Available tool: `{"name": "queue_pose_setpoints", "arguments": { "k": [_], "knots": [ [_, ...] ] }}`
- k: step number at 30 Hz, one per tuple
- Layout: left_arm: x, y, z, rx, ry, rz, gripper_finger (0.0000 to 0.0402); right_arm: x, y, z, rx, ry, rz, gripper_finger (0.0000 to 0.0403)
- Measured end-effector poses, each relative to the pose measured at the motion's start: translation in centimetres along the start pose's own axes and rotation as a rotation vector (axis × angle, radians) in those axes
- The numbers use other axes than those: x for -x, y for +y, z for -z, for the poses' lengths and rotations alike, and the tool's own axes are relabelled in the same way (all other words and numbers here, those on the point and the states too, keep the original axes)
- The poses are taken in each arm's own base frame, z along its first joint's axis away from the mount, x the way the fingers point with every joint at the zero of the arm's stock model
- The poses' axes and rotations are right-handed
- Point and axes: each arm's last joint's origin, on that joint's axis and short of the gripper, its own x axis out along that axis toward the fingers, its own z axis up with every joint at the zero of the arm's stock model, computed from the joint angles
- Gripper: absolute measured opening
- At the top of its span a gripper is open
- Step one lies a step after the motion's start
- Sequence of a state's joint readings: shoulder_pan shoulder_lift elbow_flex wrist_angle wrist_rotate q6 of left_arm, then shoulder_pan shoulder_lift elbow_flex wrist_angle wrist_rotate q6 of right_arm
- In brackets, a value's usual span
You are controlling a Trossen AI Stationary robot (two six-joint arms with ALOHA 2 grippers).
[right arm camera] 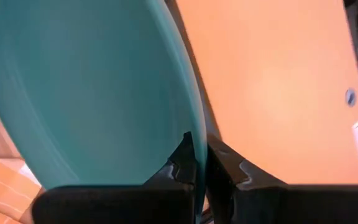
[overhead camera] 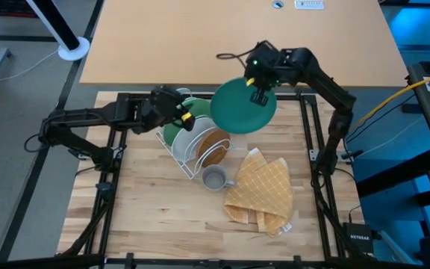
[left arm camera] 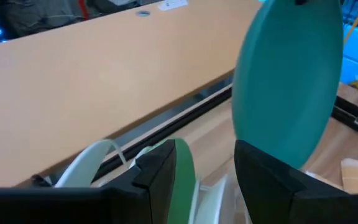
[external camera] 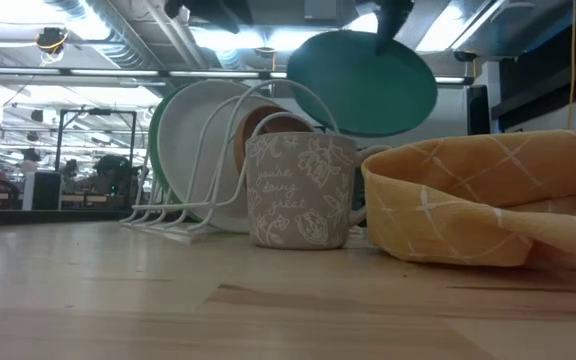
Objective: Sort dishes
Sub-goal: Put the blue plate in the dish rack
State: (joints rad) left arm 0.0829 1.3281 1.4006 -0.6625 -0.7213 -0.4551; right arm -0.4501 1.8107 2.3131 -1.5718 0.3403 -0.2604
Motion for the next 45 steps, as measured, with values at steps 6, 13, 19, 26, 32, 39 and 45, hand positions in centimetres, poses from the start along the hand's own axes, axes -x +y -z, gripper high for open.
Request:
{"name": "queue_pose_setpoints", "arguments": {
  "k": [6,13,19,26,32,39,45],
  "knots": [
    [-1.7,-0.4,0.1,-0.024,0.05,0.082,0.0155,0.9,2.2,-0.6,0.069,-0.017,0.05,0.0017],
    [-4.5,-2.5,1.1,-0.156,0.08,0.152,0.0155,1.5,3.5,-0.8,0.106,-0.035,0.049,0.0017],
    [-5.6,-3.3,1.7,-0.165,0.09,0.155,0.0155,1.5,3.6,-0.8,0.109,-0.036,0.047,0.0017],
    [-6.3,-2.8,0.9,-0.118,0.043,0.145,0.0155,1.5,3.6,-0.8,0.11,-0.038,0.039,0.0017],
    [-8.0,-2.4,0.9,-0.096,0.036,0.112,0.0155,1.5,3.6,-0.9,0.108,-0.038,0.04,0.0017],
    [-10.0,-3.1,1.3,-0.108,0.017,0.105,0.015,1.5,3.6,-0.8,0.109,-0.037,0.038,0.0017],
    [-11.3,-4.0,1.8,-0.147,-0.01,0.115,0.0103,1.5,3.7,-0.8,0.112,-0.037,0.018,0.0021]
  ]
}}
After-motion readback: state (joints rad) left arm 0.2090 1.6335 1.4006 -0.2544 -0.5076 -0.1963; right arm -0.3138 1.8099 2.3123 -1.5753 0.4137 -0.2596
